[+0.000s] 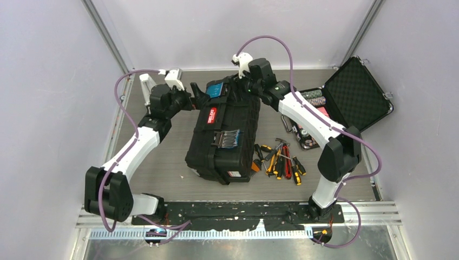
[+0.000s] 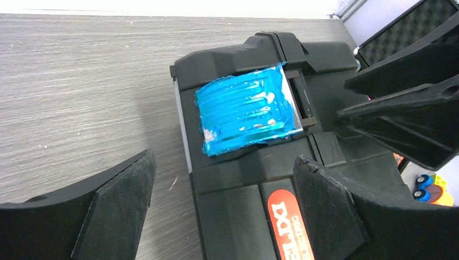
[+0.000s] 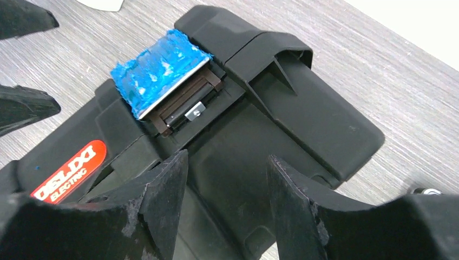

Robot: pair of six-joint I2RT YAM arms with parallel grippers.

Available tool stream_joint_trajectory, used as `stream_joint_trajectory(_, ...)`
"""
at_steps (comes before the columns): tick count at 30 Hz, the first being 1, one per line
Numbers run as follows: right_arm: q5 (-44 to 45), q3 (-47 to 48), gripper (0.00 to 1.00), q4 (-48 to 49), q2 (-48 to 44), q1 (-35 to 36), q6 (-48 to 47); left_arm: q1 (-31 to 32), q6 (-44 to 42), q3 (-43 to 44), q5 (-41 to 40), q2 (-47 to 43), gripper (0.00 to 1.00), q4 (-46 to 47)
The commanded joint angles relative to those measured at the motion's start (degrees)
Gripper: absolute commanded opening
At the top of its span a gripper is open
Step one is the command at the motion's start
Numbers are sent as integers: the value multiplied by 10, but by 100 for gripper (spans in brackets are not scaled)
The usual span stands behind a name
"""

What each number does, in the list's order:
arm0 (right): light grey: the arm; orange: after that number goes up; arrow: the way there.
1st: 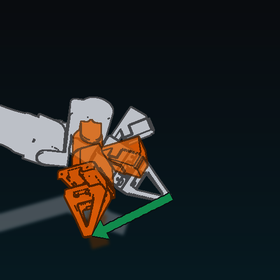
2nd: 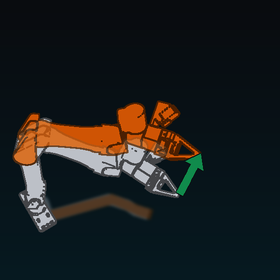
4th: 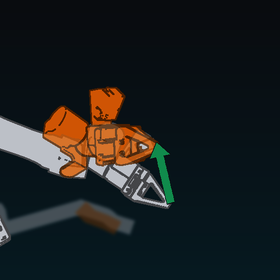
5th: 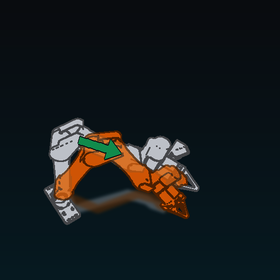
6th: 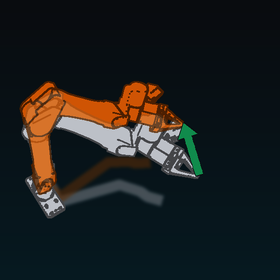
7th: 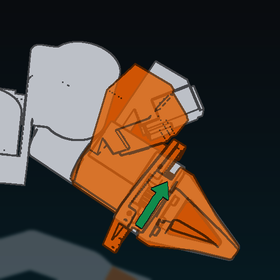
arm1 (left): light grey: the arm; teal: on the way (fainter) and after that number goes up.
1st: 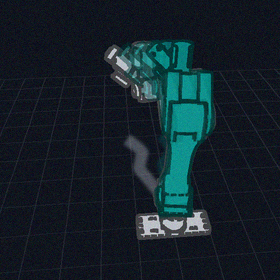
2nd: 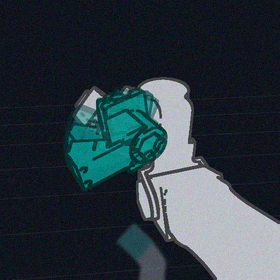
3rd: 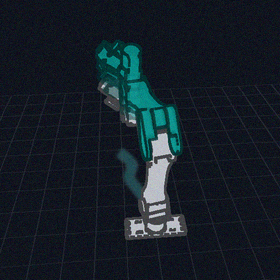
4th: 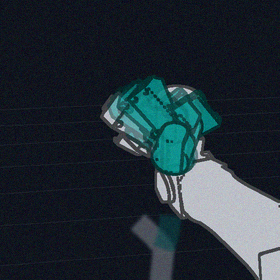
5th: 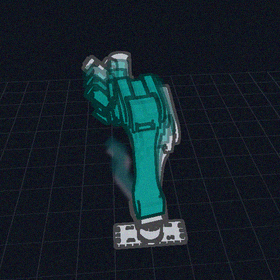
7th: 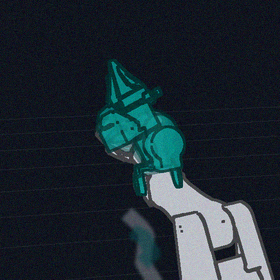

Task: Pack the tool kit

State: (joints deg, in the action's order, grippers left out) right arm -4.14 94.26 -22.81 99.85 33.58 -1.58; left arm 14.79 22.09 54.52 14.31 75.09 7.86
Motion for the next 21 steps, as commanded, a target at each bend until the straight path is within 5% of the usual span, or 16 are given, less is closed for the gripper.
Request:
stream_joint_trajectory(1,-17,29,60,15,18,-3,-5,-5,10,35,18,22,98,57)
stream_joint_trajectory(11,-65,17,55,22,60,-4,-3,-23,-70,38,-18,44,94,32)
stream_joint_trajectory(21,-109,-9,55,44,72,-5,16,-22,-176,30,31,52,88,25)
